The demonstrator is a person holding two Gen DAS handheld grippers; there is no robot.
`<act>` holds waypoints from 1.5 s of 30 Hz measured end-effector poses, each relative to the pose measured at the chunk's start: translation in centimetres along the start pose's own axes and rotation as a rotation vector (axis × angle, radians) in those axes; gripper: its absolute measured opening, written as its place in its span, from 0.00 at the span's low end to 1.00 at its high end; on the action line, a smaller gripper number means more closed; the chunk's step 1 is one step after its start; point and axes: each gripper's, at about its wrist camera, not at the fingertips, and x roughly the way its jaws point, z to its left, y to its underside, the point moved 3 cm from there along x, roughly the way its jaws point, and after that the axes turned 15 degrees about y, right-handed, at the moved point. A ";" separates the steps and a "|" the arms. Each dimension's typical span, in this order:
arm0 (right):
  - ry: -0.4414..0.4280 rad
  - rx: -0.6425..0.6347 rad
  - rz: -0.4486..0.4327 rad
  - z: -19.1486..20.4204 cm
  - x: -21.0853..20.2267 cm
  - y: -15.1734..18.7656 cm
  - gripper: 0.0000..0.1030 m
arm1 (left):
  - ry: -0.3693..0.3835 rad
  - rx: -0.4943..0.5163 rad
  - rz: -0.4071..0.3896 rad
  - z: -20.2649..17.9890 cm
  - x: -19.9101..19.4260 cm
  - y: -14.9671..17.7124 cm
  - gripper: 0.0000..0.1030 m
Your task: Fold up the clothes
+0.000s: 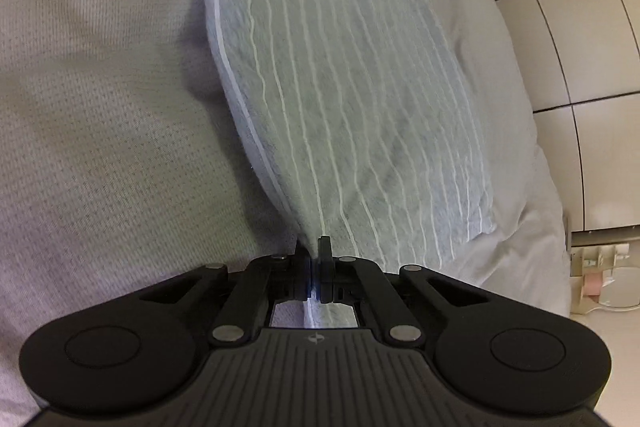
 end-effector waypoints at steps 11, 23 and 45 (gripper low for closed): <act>-0.018 0.056 -0.054 -2.1 -8.6 2.9 0.00 | 0.069 -0.027 -0.004 -5.9 -9.4 -1.4 0.04; -0.088 0.075 0.060 3.0 -21.2 8.1 0.00 | 0.233 -0.103 -0.032 -17.9 -15.7 -0.8 0.04; -0.101 0.288 0.358 6.7 -24.8 7.6 0.36 | 0.197 0.028 0.014 -14.5 -18.0 5.8 0.36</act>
